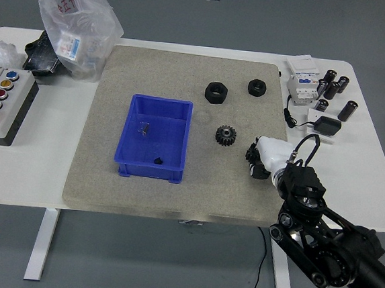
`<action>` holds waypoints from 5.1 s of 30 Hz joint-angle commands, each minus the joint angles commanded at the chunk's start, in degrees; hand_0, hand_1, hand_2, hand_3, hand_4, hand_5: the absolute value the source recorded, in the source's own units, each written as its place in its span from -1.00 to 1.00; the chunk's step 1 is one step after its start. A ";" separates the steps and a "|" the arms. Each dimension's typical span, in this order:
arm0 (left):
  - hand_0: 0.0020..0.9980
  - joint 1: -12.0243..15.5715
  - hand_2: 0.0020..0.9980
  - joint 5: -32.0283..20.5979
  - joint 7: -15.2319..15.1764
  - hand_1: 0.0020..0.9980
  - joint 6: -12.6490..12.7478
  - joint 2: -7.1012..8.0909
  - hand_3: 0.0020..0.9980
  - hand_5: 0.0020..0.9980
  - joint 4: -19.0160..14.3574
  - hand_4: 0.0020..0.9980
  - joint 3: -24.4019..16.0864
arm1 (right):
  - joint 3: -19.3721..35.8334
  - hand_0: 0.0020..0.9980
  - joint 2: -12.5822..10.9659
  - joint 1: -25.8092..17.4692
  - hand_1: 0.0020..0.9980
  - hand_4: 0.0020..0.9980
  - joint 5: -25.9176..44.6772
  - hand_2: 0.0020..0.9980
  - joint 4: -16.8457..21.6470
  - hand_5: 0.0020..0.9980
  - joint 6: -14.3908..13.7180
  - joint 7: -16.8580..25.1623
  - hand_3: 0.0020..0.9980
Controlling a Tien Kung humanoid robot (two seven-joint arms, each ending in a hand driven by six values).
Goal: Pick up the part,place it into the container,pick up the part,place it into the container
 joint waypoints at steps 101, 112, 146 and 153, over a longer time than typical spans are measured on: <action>0.22 -0.56 0.21 0.32 0.39 0.26 -0.17 -0.08 0.26 -0.47 0.00 0.26 0.36 | -14.61 -0.68 6.16 13.80 -0.49 -0.72 14.58 -0.41 -19.79 -1.00 -16.16 6.94 -0.25; 0.22 -0.56 0.21 0.20 0.19 0.27 -0.18 -0.07 0.26 -0.47 0.00 0.26 0.40 | -14.54 -0.68 4.61 14.40 -0.49 -0.80 10.02 -0.43 -16.04 -1.00 -16.42 6.23 -0.31; 0.22 -0.51 0.21 -0.37 0.46 0.26 -0.26 0.24 0.26 -0.46 0.00 0.27 1.05 | -26.96 0.35 8.89 17.76 0.74 0.54 3.08 0.89 -2.71 -0.30 -19.55 8.01 0.91; 0.22 -0.42 0.21 -0.22 0.32 0.26 -0.26 0.18 0.26 -0.46 0.00 0.27 0.87 | -19.54 0.32 6.81 14.41 0.72 0.46 3.74 0.87 -0.07 -0.35 -22.53 8.84 0.89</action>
